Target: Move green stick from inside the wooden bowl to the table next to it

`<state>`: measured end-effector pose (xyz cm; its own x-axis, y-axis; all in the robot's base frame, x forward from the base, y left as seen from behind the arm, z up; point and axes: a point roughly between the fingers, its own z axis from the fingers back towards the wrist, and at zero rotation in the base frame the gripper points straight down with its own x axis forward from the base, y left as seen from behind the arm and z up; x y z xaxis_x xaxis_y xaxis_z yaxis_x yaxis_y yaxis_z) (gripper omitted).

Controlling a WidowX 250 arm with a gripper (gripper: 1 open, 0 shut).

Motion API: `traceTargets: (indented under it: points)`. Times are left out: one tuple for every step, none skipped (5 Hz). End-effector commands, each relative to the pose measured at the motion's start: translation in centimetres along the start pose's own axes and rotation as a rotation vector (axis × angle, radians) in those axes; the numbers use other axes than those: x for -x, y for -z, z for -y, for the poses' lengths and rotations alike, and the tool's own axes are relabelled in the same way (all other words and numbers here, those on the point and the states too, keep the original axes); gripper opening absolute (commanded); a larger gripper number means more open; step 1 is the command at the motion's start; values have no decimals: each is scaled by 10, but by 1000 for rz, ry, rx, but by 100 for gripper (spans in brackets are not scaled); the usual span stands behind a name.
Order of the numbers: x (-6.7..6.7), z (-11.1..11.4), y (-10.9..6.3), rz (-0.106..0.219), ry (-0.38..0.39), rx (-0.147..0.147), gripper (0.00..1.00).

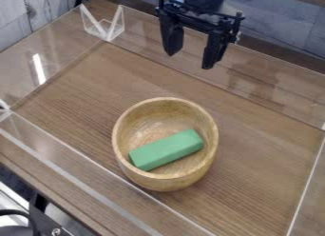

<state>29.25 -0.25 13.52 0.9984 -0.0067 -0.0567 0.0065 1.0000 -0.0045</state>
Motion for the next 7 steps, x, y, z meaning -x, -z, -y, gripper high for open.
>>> traceTargets:
  points:
    - [3, 7, 19, -20, 81, 4, 100]
    - [19, 12, 43, -14, 244, 2, 100]
    - [41, 9, 45, 50, 371, -21, 100]
    - [53, 4, 38, 120, 449, -33, 100]
    - [60, 2, 42, 167, 447, -45, 100]
    - [64, 1, 50, 200, 461, -55, 100]
    - [59, -5, 66, 219, 520, -55, 100]
